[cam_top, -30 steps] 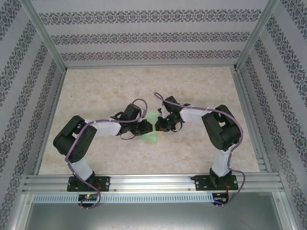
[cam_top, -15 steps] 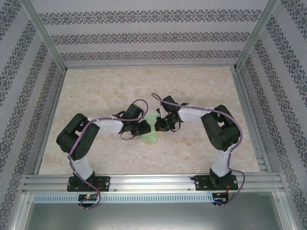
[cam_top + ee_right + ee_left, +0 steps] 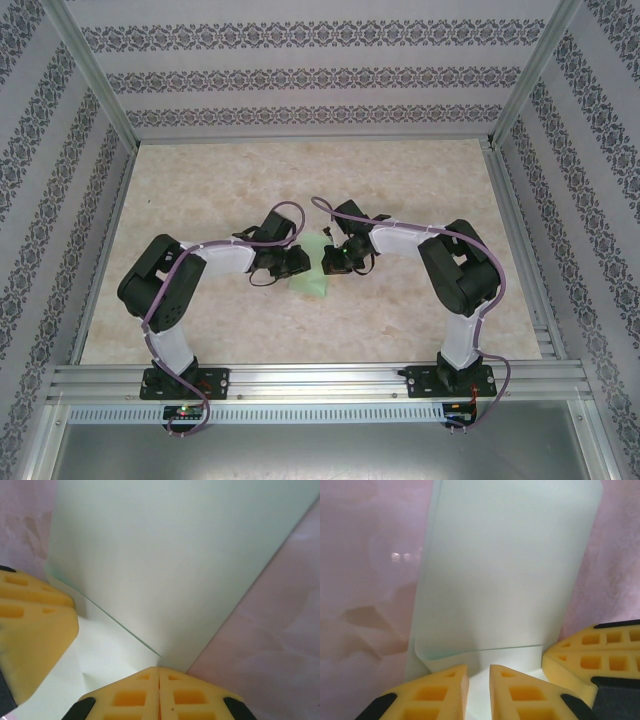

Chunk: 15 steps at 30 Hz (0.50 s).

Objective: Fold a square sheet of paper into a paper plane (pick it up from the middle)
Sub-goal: Fold the triangle a second time at the center of the table.

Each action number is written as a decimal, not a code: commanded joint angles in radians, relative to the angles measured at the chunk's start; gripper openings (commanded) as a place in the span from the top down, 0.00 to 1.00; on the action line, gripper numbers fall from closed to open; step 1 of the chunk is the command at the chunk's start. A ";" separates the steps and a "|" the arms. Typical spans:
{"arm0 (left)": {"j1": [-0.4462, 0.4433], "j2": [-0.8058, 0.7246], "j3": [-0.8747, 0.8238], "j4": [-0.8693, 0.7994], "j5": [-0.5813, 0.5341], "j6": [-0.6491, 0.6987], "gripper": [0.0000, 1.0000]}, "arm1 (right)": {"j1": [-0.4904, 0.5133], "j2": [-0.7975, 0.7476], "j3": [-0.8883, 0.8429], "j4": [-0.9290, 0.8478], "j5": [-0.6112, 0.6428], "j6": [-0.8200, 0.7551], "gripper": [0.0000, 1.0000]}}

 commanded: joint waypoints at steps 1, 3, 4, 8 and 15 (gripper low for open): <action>0.042 0.025 0.010 -0.042 -0.091 0.011 0.79 | 0.007 0.088 -0.062 -0.100 0.188 -0.033 0.93; 0.057 0.024 0.009 -0.039 -0.093 0.013 0.79 | 0.006 0.088 -0.065 -0.100 0.192 -0.034 0.93; 0.064 0.023 0.008 -0.042 -0.094 0.015 0.78 | 0.007 0.089 -0.065 -0.100 0.194 -0.036 0.93; 0.083 0.030 0.012 -0.050 -0.094 0.034 0.77 | 0.007 0.087 -0.069 -0.099 0.196 -0.038 0.93; 0.100 0.017 0.041 -0.049 -0.044 0.072 0.76 | 0.008 0.083 -0.070 -0.096 0.198 -0.032 0.93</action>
